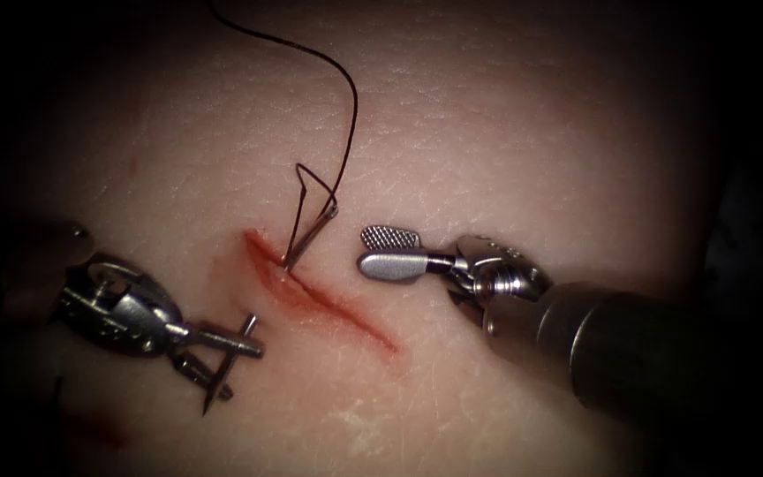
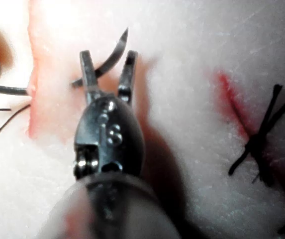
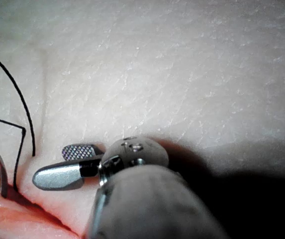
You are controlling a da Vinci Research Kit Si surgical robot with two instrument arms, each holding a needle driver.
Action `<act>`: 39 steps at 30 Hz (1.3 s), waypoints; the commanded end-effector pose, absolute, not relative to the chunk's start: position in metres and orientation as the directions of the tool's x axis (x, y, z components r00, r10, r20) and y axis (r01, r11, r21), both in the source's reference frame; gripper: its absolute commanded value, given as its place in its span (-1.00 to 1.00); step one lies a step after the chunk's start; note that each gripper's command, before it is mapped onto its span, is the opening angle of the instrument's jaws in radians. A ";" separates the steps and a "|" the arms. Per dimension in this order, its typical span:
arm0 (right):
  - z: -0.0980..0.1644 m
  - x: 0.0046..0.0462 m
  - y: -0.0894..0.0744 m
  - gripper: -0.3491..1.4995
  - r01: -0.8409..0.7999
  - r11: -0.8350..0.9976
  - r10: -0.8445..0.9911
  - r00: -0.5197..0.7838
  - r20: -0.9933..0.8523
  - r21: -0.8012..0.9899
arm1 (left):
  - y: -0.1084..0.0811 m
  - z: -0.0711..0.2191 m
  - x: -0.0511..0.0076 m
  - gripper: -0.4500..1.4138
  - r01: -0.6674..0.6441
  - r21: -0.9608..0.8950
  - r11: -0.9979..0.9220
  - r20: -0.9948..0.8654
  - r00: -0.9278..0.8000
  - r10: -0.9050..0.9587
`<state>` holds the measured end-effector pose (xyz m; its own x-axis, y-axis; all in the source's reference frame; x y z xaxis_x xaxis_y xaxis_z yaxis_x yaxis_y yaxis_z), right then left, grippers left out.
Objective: Wound Closure
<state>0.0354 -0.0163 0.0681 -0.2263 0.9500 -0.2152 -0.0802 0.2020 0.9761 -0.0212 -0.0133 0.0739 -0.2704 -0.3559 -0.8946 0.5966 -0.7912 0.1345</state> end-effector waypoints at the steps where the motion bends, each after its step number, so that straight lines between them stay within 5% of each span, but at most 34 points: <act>1: 0.069 0.0359 -0.017 0.35 -0.079 0.199 0.951 -0.226 -0.212 0.977 | -0.014 0.075 -0.0216 -0.69 0.595 0.133 -0.793 -0.897 -0.269 -0.352; 2: 0.069 0.0358 -0.017 0.33 -0.078 0.199 0.951 -0.225 -0.211 0.977 | -0.013 0.074 -0.0215 -1.00 0.593 0.120 -0.797 -0.901 -0.273 -0.338; 10: 0.069 0.0356 -0.017 0.18 -0.076 0.199 0.952 -0.223 -0.211 0.977 | -0.013 0.072 -0.0213 -1.00 0.510 -0.079 -0.857 -0.919 -0.371 -0.135; 14: 0.068 0.0353 -0.017 -0.13 -0.074 0.198 0.952 -0.221 -0.210 0.977 | -0.012 0.070 -0.0213 -1.00 0.401 -0.355 -0.844 -0.884 -0.438 0.164; 17: 0.068 0.0352 -0.017 -0.13 -0.074 0.198 0.953 -0.221 -0.210 0.977 | -0.012 0.069 -0.0212 -1.00 0.390 -0.437 -0.810 -0.867 -0.424 0.263; 21: 0.068 0.0350 -0.017 -0.69 -0.077 0.203 0.954 -0.211 -0.215 0.976 | -0.011 0.068 -0.0208 -1.00 0.382 -0.604 -0.699 -0.792 -0.387 0.472; 24: 0.068 0.0351 -0.017 -0.91 -0.108 0.272 0.941 -0.177 -0.287 0.956 | -0.011 0.067 -0.0206 -1.00 0.390 -0.671 -0.631 -0.742 -0.361 0.566; 33: 0.068 0.0351 -0.017 -0.98 -0.185 0.512 0.854 0.005 -0.520 0.839 | -0.012 0.062 -0.0193 -1.00 0.481 -0.689 -0.541 -0.700 -0.249 0.670; 39: 0.068 0.0351 -0.017 -1.00 -0.178 0.607 0.788 0.002 -0.616 0.775 | -0.013 0.056 -0.0169 -1.00 0.472 -0.629 -0.617 -0.748 -0.152 0.646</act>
<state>0.0343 -0.0164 0.0671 0.0035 0.7827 -0.6224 -0.1828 0.6124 0.7691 -0.0162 -0.0127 0.0549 -0.1388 0.6488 -0.7482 0.4720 -0.6209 -0.6259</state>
